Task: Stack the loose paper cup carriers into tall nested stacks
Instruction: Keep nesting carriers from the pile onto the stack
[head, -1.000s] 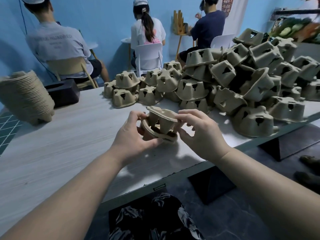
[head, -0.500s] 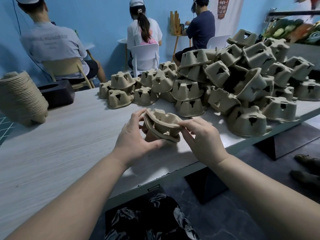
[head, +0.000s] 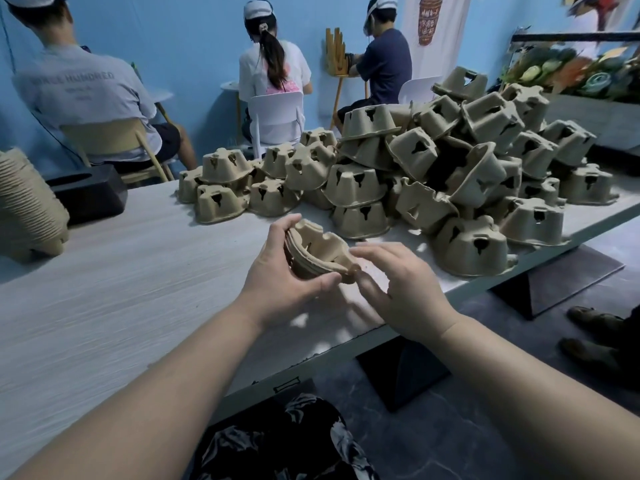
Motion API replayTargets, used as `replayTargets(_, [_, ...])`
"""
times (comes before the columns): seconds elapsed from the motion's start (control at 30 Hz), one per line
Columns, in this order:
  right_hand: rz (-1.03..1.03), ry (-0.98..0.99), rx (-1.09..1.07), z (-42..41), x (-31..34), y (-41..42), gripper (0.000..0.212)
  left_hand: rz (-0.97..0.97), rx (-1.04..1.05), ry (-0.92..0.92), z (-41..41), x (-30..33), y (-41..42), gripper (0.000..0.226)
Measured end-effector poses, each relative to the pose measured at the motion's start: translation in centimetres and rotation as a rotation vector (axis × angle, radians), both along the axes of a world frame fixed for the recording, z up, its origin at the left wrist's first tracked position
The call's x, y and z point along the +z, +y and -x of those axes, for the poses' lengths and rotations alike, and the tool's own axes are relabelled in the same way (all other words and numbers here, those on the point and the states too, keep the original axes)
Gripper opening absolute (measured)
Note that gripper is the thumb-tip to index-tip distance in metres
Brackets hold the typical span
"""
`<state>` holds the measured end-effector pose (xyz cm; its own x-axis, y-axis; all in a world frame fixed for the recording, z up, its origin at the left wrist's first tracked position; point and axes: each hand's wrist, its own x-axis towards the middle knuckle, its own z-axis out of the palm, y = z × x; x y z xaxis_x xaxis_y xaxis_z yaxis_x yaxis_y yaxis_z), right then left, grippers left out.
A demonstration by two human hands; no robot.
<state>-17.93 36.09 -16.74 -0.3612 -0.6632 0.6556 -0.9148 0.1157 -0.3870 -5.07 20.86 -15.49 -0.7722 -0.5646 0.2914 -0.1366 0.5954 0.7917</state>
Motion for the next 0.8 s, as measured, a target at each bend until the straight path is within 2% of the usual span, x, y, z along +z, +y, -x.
replayTargets(0.1, [0.115, 0.107, -0.187, 2.2, 0.8, 1.8, 0.032, -0.002, -0.042, 0.029, 1.8, 0.3, 1.3, 0.089])
replayTargets(0.17, [0.112, 0.117, -0.34, 3.9, 1.0, 3.7, 0.037, -0.017, -0.084, 0.031, 3.0, 0.4, 2.1, 0.092])
replayTargets(0.3, [-0.065, -0.094, -0.625, 6.7, 1.0, 7.1, 0.055, -0.02, -0.139, 0.015, 4.6, 0.1, 3.4, 0.091])
replayTargets(0.4, [-0.093, -0.239, -0.643, 7.7, 0.3, 8.4, 0.053, -0.017, -0.158, -0.006, 5.2, -0.2, 4.1, 0.092])
replayTargets(0.53, [-0.043, -0.213, -0.604, 7.8, -0.6, 8.9, 0.037, -0.009, -0.153, -0.033, 5.6, -0.4, 4.5, 0.093])
replayTargets(0.7, [0.046, -0.264, -0.569, 8.5, -0.1, 8.3, 0.043, 0.019, -0.134, -0.047, 5.8, -0.2, 4.8, 0.097])
replayTargets(0.8, [0.097, -0.225, -0.618, 9.3, 0.0, 8.8, 0.04, 0.014, -0.134, -0.04, 6.0, 0.0, 5.0, 0.098])
